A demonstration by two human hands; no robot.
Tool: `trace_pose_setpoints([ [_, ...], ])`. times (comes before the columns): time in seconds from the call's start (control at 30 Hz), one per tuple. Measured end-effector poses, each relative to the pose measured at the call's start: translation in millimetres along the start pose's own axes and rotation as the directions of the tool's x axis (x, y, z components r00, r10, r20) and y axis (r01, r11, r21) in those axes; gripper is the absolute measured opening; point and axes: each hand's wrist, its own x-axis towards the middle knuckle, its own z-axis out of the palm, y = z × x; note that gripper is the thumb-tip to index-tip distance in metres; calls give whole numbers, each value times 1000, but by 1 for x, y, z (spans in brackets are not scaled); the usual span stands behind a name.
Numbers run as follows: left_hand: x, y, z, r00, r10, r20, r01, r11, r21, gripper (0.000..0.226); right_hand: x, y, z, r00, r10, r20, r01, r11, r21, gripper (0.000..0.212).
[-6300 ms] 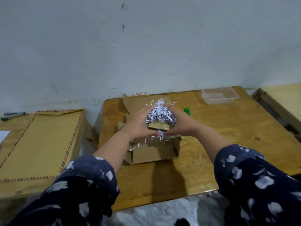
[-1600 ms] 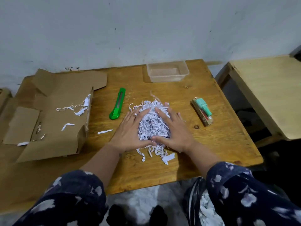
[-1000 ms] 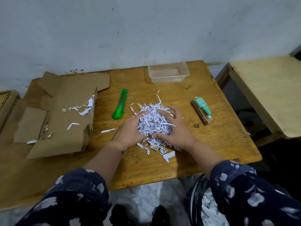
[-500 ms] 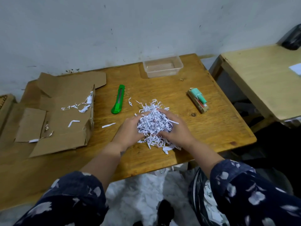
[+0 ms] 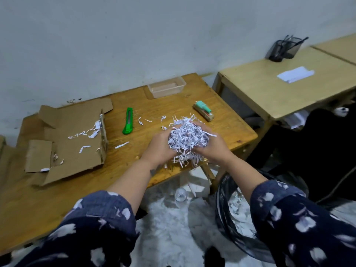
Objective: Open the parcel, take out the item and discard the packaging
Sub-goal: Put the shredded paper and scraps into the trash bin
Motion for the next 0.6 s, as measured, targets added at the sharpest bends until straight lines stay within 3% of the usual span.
trace_pose_setpoints([
  [0.3,-6,89,70,994,109,13,-108,993,-57,66,-58,26,-92,993,17,-119,-28,996,-86,72],
  [0.6,-14,143,210,991,80,112,-57,980,-193,68,-127,122,-180,987,139,-76,-146,984,-105,69],
])
